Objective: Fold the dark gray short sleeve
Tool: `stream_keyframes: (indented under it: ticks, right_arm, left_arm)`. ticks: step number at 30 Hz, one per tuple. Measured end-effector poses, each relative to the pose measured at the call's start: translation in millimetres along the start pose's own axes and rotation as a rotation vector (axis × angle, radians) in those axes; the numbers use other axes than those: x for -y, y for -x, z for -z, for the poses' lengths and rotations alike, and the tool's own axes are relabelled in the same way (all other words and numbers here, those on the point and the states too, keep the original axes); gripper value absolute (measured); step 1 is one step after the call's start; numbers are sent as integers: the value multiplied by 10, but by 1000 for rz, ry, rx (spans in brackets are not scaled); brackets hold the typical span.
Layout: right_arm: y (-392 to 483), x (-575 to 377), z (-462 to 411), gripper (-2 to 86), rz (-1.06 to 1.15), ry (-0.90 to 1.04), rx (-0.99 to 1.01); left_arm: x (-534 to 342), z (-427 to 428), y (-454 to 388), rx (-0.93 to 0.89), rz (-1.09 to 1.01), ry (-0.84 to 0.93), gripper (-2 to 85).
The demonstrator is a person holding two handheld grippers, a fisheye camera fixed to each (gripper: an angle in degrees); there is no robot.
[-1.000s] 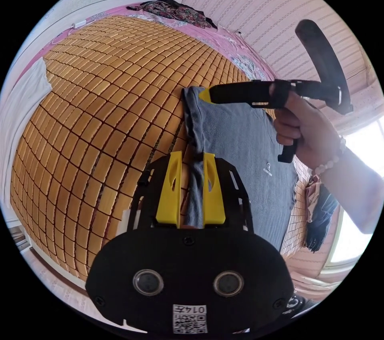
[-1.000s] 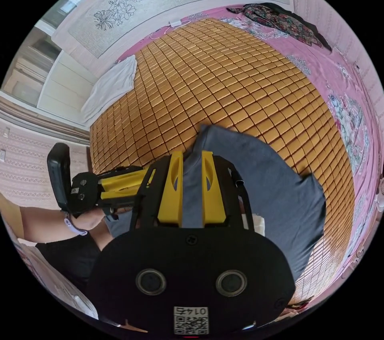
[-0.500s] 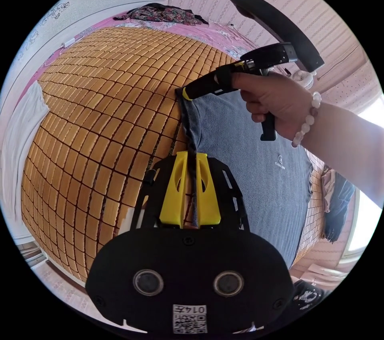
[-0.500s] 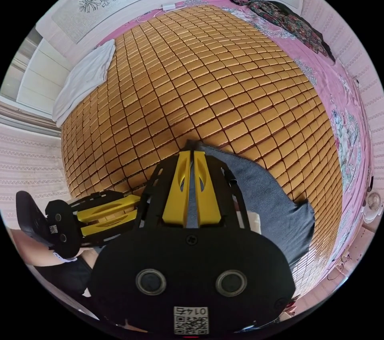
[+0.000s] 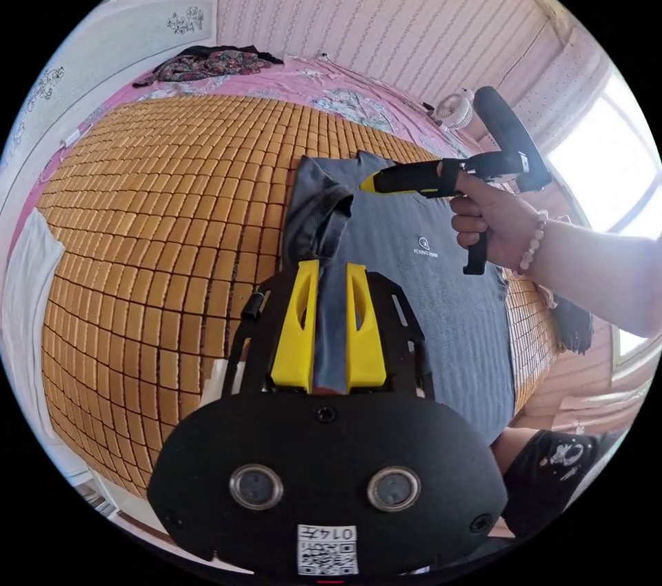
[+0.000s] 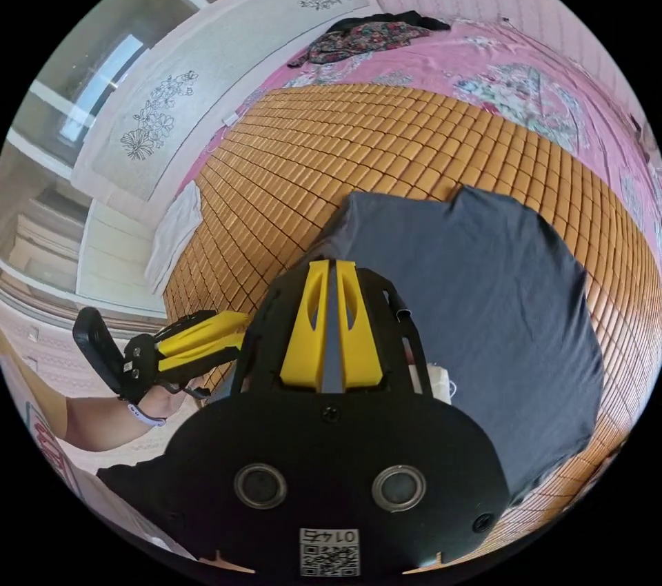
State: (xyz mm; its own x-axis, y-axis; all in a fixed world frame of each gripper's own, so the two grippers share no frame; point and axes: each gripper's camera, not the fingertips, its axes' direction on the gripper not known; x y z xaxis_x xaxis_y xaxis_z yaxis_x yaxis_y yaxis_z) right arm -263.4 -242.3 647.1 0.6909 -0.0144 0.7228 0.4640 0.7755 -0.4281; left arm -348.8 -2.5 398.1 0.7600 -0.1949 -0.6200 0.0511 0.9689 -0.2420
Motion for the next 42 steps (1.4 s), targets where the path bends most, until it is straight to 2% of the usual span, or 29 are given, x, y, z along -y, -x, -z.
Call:
stream_keyframes:
  ticks: [4, 7, 13, 18, 23, 27, 29, 32, 37, 42]
  right_arm:
    - [-83, -14, 30, 45, -23, -1, 10]
    - [13, 101, 18, 54, 51, -6, -41]
    - [142, 401, -309, 75, 176, 126, -191]
    - [90, 608, -271, 0, 196, 178, -189]
    - [155, 815, -91, -7, 327, 187, -146]
    - [0, 829, 67, 9, 253, 180, -162]
    - [-133, 771, 26, 52, 191, 222, -165]
    - [-378, 679, -122, 64, 83, 335, -89]
    - [-519, 672, 64, 11, 63, 279, -21]
    - [-469, 825, 303, 0, 112, 223, 209]
  left_arm:
    - [1, -86, 4, 53, 18, 22, 71]
    - [79, -158, 16, 65, 32, 19, 68]
    - [290, -407, 31, 94, 62, 27, 65]
    - [363, -649, 49, 74, 52, 93, 54]
    - [407, -761, 56, 62, 30, 93, 50]
    - [461, -878, 42, 55, 22, 97, 45]
    - [478, -927, 30, 57, 15, 97, 44]
    - [503, -998, 14, 60, 4, 96, 43]
    - [533, -1064, 45, 40, 37, 82, 40]
    - [501, -976, 76, 67, 50, -18, 38]
